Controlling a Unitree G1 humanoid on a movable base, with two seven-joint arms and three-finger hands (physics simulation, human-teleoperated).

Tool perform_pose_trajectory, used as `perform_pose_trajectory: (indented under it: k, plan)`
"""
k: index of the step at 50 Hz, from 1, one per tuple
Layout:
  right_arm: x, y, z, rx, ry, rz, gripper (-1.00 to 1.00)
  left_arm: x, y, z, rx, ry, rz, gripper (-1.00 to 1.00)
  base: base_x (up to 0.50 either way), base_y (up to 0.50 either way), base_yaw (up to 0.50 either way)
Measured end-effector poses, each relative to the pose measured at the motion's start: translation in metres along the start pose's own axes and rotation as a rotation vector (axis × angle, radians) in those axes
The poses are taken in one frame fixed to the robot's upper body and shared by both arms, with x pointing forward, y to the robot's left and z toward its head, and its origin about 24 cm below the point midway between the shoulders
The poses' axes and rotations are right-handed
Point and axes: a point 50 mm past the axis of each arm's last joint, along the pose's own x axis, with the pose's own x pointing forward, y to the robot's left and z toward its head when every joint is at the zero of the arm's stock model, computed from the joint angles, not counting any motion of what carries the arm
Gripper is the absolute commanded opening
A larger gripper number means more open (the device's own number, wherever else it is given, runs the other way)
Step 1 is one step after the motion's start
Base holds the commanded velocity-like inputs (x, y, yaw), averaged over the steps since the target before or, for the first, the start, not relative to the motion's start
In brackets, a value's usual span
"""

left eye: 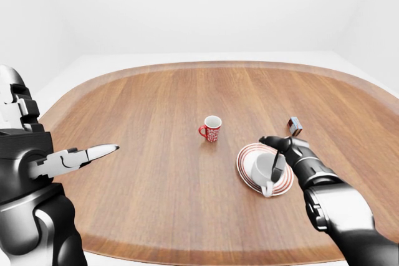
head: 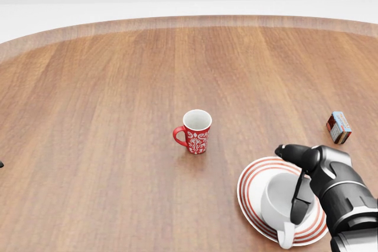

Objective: Put the white mug on the plate.

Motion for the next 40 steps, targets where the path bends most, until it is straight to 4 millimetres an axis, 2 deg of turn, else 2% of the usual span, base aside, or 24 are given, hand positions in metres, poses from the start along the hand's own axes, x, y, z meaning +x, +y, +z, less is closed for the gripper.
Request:
perform_pose_trajectory:
  k: [14,21,25,29,36,40]
  plan:
    - [-0.001,0.000,0.005,0.053,-0.038,0.033,1.00,-0.001,0.000,0.000,0.001,0.002,0.000,1.00,0.00,0.00,0.00]
    - [-0.010,-0.019,0.014,0.113,-0.111,0.056,1.00,-0.001,0.000,0.000,0.001,0.004,0.000,1.00,0.00,0.00,0.00]
    - [-0.022,-0.040,0.020,0.111,-0.148,0.042,1.00,-0.001,0.000,-0.001,0.001,0.005,0.000,1.00,0.00,0.00,0.00]
    - [-0.043,-0.075,0.028,0.094,-0.183,-0.040,1.00,-0.001,0.000,-0.001,0.001,0.005,0.000,1.00,0.00,0.00,0.00]
    - [-0.095,-0.142,0.044,0.070,-0.230,-0.288,1.00,-0.001,0.000,-0.001,0.000,0.006,0.000,1.00,0.00,0.00,0.00]
    - [-0.126,-0.173,0.051,0.071,-0.251,-0.457,1.00,-0.001,0.000,0.000,0.000,0.003,0.000,1.00,0.00,0.00,0.00]
